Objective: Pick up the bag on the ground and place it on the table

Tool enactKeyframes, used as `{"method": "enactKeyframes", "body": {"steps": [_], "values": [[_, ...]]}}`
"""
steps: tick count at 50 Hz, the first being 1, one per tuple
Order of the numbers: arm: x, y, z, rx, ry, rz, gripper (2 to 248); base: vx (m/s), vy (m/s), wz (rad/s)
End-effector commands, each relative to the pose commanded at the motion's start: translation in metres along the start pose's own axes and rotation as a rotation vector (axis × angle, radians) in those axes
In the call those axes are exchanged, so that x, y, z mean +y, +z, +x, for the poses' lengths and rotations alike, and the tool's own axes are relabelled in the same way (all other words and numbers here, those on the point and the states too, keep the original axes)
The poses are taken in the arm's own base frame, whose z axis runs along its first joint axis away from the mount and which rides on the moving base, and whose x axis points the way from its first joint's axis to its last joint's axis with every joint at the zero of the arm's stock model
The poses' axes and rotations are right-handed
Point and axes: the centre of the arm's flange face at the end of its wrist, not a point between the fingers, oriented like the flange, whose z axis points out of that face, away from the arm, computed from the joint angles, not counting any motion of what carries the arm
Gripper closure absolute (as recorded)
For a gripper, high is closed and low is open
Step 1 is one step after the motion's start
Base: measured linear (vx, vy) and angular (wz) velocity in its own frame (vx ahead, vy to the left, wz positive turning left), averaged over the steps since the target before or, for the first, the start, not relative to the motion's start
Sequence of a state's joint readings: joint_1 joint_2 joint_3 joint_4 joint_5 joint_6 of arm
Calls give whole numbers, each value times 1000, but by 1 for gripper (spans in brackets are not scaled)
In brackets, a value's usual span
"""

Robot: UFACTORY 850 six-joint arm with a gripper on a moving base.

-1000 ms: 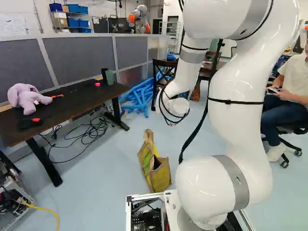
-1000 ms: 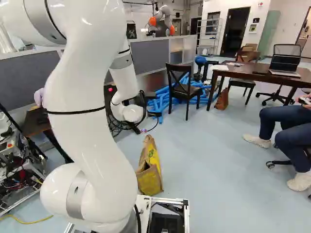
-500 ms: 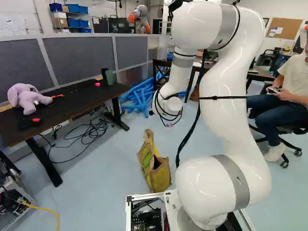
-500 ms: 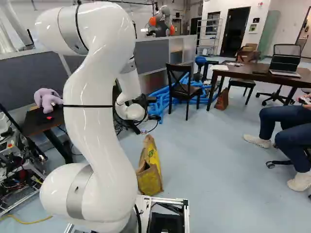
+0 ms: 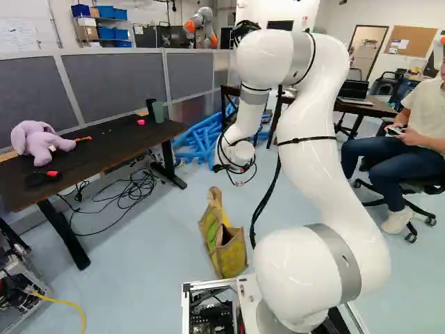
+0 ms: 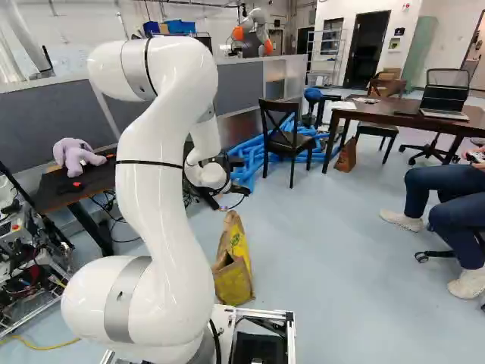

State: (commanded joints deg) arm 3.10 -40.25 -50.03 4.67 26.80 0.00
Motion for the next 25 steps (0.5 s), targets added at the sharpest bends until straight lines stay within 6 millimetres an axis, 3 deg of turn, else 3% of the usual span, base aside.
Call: {"method": "enactKeyframes", "body": {"steps": [25], "values": [[-20,53,-3,-113,24,-4,3,0,0,0]]}}
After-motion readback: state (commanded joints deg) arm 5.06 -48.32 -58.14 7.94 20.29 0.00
